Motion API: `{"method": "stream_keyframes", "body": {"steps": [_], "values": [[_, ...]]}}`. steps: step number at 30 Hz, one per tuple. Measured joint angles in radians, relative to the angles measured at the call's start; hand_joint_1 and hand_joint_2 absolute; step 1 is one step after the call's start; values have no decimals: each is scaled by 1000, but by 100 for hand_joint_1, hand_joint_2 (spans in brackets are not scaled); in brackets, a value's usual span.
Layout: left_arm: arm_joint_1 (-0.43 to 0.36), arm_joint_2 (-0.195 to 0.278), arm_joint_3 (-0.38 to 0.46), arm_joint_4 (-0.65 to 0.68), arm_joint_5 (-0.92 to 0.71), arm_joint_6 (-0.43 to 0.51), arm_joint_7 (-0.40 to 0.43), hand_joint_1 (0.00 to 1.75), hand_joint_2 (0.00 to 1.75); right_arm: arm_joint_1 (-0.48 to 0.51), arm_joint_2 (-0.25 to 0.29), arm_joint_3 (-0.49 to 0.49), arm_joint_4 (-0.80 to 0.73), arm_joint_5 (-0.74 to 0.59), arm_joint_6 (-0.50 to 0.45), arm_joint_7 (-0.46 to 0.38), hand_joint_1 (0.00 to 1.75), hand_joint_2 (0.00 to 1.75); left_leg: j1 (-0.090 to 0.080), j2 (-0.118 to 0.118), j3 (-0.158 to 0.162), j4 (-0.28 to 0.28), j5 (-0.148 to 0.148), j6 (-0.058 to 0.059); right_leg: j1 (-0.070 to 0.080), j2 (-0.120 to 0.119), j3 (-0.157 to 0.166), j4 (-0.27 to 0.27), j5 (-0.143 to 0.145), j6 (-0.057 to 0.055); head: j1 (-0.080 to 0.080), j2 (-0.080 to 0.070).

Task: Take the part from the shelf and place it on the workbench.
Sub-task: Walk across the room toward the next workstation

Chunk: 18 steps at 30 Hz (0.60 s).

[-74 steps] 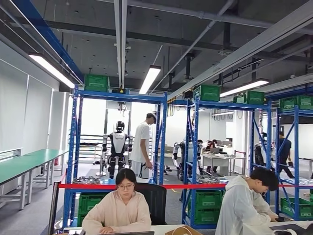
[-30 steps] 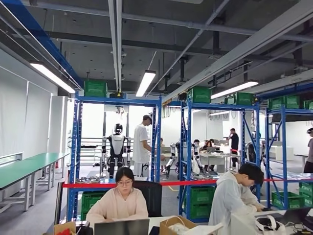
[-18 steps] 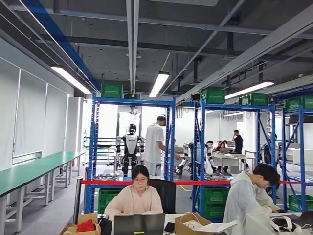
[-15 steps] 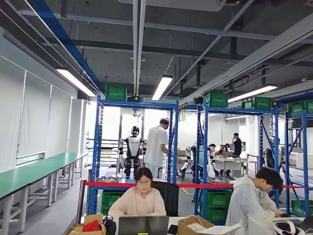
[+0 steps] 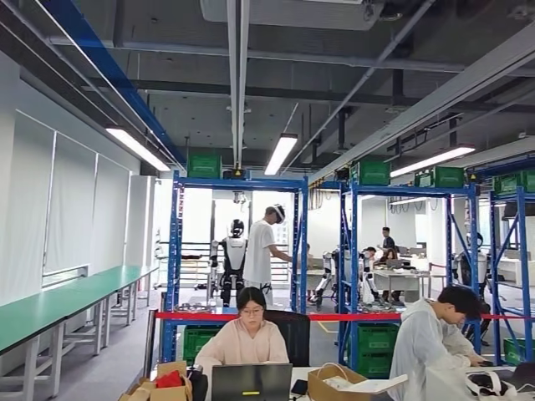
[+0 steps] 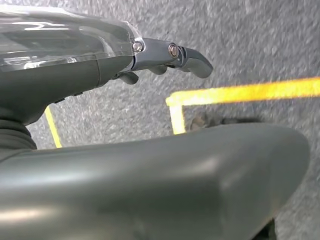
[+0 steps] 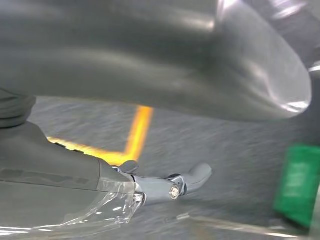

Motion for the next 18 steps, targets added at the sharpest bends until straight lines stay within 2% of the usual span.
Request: {"method": "stream_keyframes", "body": {"steps": [1, 3, 4, 5, 6, 7, 8, 9, 10, 11, 12, 14, 15, 16, 18], "values": [[1, 0, -3, 0, 0, 0, 1, 0, 0, -12, -1, -17, 55, 17, -16, 7, 0, 0, 0, -2, -11, 33, -46, -3, -2, -5, -16, -2, 15, -6, 0, 0], [0, -1, -7, 0, 0, -1, 2, 0, 0, -32, -4, -48, 155, 40, -41, 34, 0, 0, 3, -3, -31, 148, -154, -9, -2, -11, -53, 9, 38, -12, 0, 0], [-1, -1, -10, 0, 0, -2, 2, 0, 0, -40, -6, -61, 201, 47, -53, 53, 0, 0, 4, -3, -34, 207, -181, -12, -2, -15, -73, 17, 47, -12, 0, 0], [-3, -1, -13, 0, 0, -3, 3, 0, 0, -47, -9, -73, 244, 52, -64, 72, 0, 0, 5, -3, -28, 248, -180, -15, -1, -18, -94, 25, 56, -11, 0, 0], [-4, -1, -16, 0, 0, -3, 5, 0, 0, -52, -11, -85, 282, 56, -73, 93, 0, 0, 6, -3, -12, 261, -157, -17, -2, -20, -116, 36, 65, -9, 0, 0], [-5, 0, -19, 0, 0, -3, 6, 0, 0, -54, -14, -95, 317, 61, -82, 116, 0, 0, 8, -2, 18, 245, -127, -19, -2, -22, -139, 48, 72, -6, 0, -1], [-6, 0, -22, 0, 0, -3, 8, 0, 0, -55, -16, -104, 346, 67, -91, 138, 0, 0, 10, -2, 63, 198, -105, -21, -3, -23, -162, 62, 79, -2, 0, -1], [-7, 0, -25, 0, 0, -3, 8, 0, 0, -54, -19, -110, 370, 76, -100, 158, 0, 0, 12, -2, 119, 126, -103, -21, -2, -23, -183, 79, 84, 2, 1, -1], [-9, 1, -28, 0, 0, -3, 8, 0, 0, -52, -23, -115, 389, 83, -109, 174, 0, 0, 12, -2, 170, 55, -118, -18, -1, -23, -199, 94, 89, 7, 1, -1], [-12, 1, -30, 0, 0, -4, 8, 0, 0, -51, -26, -118, 406, 89, -114, 185, 0, 0, 11, -3, 207, 0, -138, -14, 0, -23, -211, 105, 96, 12, 0, -1], [-14, 1, -32, 0, 0, -4, 8, 0, 0, -50, -28, -122, 421, 92, -117, 193, 0, 0, 9, -3, 225, -33, -152, -8, 1, -23, -220, 112, 104, 17, 0, -1], [-13, 0, -34, 0, 0, -5, 9, 0, 0, -48, -33, -127, 446, 96, -120, 212, 0, 0, 8, 0, 215, -40, -147, 8, -1, -19, -231, 117, 112, 28, 0, -1], [-12, 0, -35, 0, 0, -6, 9, 0, 0, -46, -35, -129, 457, 100, -120, 236, 0, 0, 9, 3, 205, -39, -136, 18, -3, -15, -237, 129, 92, 35, 0, -1], [-12, 0, -37, 0, 0, -7, 9, 0, 0, -45, -37, -131, 468, 103, -119, 271, 0, 0, 10, 6, 192, -40, -124, 26, -7, -11, -245, 157, 51, 42, 0, -1], [-15, 1, -42, 1, 0, -9, 8, 0, 0, -44, -38, -136, 486, 109, -116, 352, 0, 0, 8, 8, 163, -40, -98, 35, -16, -7, -263, 260, -57, 54, -1, 0]]}}
